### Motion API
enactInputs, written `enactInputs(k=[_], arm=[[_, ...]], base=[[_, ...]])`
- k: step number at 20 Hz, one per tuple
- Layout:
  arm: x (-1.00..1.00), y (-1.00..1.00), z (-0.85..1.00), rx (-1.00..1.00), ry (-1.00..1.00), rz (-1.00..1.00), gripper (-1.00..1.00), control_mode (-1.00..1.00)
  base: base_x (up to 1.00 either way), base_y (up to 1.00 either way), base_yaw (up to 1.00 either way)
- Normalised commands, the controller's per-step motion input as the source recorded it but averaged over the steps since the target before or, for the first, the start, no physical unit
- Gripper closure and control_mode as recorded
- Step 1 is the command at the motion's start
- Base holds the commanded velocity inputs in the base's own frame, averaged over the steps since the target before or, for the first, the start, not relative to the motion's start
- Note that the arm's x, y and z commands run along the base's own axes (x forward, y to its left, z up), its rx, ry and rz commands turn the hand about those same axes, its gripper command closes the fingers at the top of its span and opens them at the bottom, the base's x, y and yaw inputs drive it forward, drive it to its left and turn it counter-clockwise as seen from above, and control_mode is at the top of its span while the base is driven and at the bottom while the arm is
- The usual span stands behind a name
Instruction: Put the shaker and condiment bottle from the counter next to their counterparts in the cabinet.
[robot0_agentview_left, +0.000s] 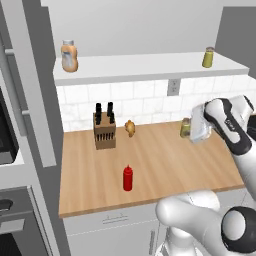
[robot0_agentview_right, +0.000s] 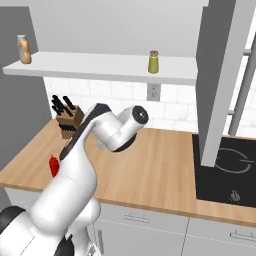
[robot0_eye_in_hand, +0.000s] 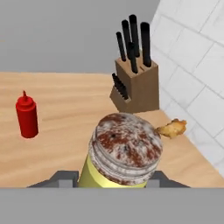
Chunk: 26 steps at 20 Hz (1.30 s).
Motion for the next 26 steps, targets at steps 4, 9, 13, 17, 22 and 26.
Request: enactInputs(k=[4,9,13,17,22,26], arm=[[-0.11,0.00,0.78,-0.05,0.00,-0.55,1.00,-1.00],[-0.21,0.00,0.69,-0.03,0.00,-0.51,1.00,-1.00],[-0.49,0.00,0.64,-0.01,0.00,-0.39,1.00,-1.00],[-0.16,-0.01,0.90,0.00,0.00,-0.44,1.00,-1.00],[-0.16,-0.13,0.94,0.04,0.00,-0.43,1.00,-1.00],[-0.27,-0.32,0.88,0.13,-0.01,-0.39,1.00,-1.00]], base=[[0.00,0.00,0.00],[0.00,0.00,0.00],[0.00,0.00,0.00],[0.00,0.00,0.00],[0.00,0.00,0.00],[0.00,0.00,0.00]])
